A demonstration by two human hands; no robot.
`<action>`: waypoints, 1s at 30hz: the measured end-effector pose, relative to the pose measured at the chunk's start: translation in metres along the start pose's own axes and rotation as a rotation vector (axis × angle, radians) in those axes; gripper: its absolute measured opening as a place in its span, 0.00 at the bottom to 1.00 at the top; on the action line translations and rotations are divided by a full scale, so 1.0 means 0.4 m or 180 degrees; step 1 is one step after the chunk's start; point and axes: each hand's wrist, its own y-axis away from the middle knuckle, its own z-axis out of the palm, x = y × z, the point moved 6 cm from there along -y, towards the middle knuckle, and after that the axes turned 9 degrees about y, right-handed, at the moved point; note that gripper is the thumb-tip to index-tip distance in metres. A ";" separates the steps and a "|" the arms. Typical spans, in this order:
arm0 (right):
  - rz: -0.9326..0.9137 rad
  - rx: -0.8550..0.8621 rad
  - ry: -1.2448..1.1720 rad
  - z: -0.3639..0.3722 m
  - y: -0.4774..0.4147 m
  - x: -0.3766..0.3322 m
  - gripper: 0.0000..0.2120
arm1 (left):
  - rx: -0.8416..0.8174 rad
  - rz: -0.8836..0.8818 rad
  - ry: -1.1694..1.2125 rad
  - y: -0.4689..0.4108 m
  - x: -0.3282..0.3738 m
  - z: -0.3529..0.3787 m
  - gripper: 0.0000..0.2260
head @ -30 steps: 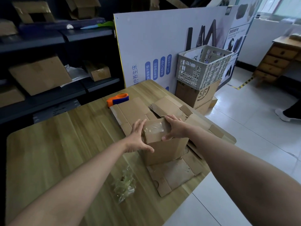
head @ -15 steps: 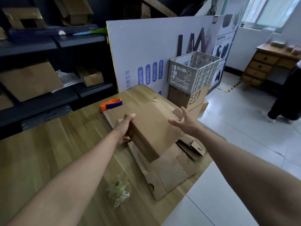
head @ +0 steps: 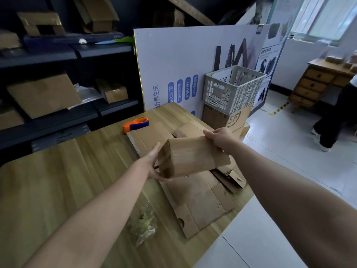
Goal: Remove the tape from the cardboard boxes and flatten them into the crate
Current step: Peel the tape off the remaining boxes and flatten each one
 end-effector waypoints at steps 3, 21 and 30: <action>0.0169 0.0222 0.0288 0.024 -0.011 -0.002 0.24 | -0.0071 -0.0025 -0.0349 0.017 -0.003 0.023 0.35; -0.1412 -0.0526 0.2172 0.158 -0.032 -0.058 0.19 | 0.1169 0.3202 -0.3194 0.002 0.138 0.051 0.18; -0.1123 -0.0575 0.1990 0.183 -0.059 -0.079 0.31 | 0.1440 0.3010 -0.3708 -0.023 0.175 0.075 0.07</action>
